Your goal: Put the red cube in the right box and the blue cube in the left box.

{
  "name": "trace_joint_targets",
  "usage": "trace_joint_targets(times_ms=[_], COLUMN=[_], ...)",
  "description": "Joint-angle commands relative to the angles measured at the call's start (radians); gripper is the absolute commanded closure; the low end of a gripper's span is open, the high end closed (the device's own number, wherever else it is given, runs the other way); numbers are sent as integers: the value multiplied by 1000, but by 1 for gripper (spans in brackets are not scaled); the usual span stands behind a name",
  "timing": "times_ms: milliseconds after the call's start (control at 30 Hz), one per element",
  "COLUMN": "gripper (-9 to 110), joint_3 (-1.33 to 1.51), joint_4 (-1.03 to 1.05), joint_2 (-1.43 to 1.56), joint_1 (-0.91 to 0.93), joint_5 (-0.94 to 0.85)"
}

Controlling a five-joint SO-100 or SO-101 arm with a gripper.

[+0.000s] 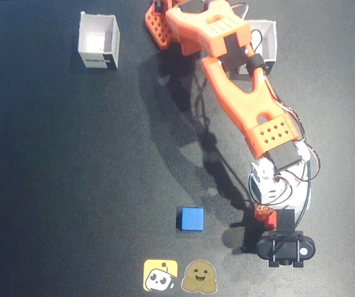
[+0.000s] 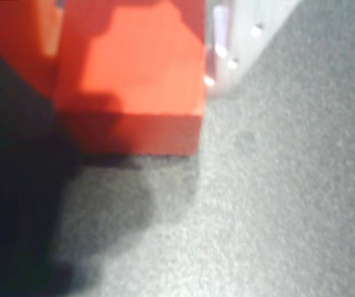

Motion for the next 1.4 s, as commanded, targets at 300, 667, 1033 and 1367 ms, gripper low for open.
trace_joint_targets(times_ms=[300,667,1033,1367], gripper=[91,91,91,91], joint_3=[310,690,1035,1152], joint_4=[-87,-132,-98,115], joint_2=[302,653,1054,1370], joint_1=[94,156,339,661], joint_5=[-186,-290,-426,-595])
